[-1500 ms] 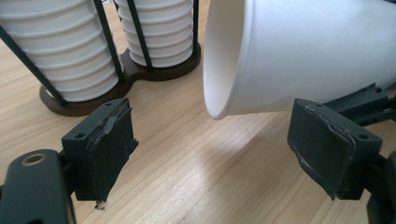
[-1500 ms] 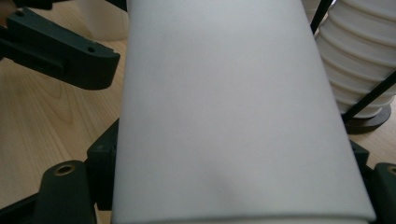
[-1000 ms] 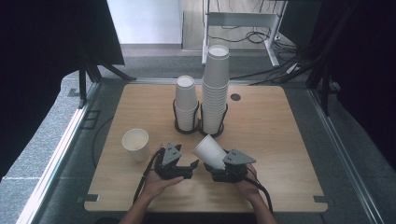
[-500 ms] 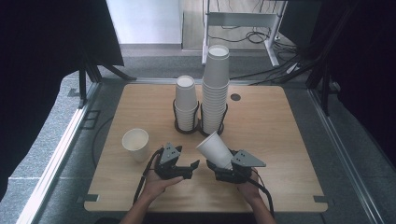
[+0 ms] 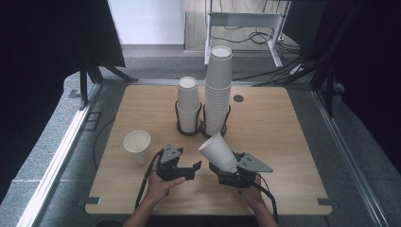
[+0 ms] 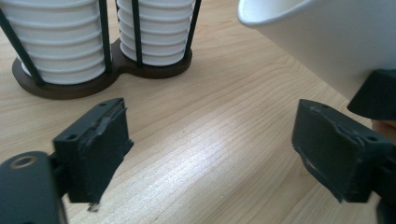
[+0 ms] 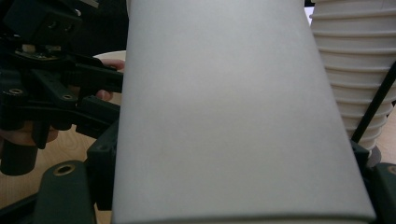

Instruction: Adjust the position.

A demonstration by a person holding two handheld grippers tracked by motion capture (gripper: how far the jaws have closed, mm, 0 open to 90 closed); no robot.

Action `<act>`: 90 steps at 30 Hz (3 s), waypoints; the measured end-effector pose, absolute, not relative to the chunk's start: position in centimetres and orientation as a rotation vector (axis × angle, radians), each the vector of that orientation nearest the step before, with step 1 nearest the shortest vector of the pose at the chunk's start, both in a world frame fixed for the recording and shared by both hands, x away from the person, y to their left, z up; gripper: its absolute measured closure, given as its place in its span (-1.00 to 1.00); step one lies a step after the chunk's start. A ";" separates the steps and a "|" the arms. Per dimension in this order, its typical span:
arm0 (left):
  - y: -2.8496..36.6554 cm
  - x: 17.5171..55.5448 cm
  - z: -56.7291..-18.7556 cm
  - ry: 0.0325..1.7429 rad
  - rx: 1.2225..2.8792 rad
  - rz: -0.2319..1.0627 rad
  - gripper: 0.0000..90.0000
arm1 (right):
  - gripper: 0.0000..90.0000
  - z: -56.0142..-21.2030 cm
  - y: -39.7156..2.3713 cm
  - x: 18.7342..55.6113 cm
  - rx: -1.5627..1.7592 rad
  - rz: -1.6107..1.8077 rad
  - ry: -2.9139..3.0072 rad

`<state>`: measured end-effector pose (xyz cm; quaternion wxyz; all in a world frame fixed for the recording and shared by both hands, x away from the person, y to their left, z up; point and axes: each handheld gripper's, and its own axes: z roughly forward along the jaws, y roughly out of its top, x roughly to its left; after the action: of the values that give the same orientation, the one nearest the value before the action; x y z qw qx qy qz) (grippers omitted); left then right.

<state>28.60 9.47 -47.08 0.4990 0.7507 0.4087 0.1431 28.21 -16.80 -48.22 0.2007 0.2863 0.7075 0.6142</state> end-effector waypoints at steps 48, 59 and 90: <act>8.3 30.3 -47.5 0.900 1.581 -0.191 -1.00 | -0.51 -50.4 -12.9 26.8 0.635 1.603 2.020; 8.3 30.3 -47.3 0.871 1.551 -0.174 -0.76 | -0.51 -50.8 -12.7 26.9 0.643 1.584 2.040; 9.1 28.9 -45.1 0.800 1.589 0.061 -0.72 | -0.72 -51.1 -12.7 27.4 0.664 1.471 2.167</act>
<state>28.87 9.12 -45.15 0.6292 0.6937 0.3494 0.0266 27.43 -12.70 -51.14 0.2179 0.2399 0.7827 0.5313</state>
